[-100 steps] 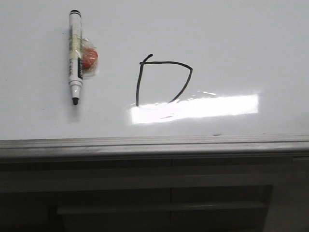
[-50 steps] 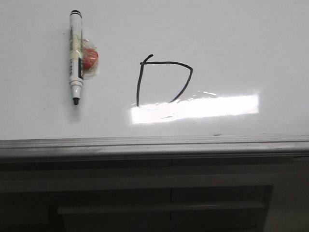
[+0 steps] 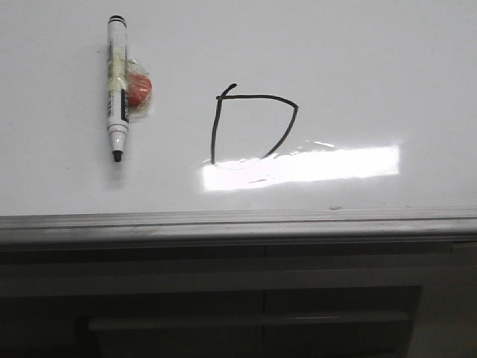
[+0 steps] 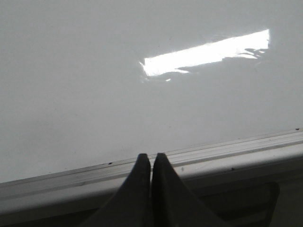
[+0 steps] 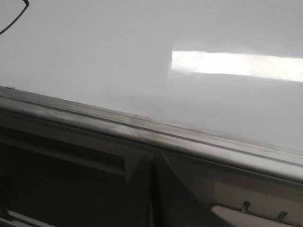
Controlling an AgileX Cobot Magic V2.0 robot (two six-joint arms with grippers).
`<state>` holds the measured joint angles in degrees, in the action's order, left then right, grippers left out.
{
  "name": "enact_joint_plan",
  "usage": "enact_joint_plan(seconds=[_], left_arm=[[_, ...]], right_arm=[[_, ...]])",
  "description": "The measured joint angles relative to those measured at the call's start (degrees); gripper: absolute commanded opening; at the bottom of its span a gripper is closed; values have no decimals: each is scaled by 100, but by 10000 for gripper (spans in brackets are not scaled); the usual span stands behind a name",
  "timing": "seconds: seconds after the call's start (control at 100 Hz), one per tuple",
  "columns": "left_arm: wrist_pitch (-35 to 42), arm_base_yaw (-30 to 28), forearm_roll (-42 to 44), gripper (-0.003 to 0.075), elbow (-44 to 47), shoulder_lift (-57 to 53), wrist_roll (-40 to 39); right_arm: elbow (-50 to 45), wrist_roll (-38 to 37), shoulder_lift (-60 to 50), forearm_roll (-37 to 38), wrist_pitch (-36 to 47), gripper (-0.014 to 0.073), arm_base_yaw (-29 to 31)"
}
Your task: Write number 0 on whiteboard
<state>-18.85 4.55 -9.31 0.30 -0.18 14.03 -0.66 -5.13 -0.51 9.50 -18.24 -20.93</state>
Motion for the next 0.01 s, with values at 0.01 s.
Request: enact_joint_plan(seconds=[0.01], left_arm=[[0,0,0,-20,0,0,0]], right_arm=[[0,0,0,0,0,-69,0]])
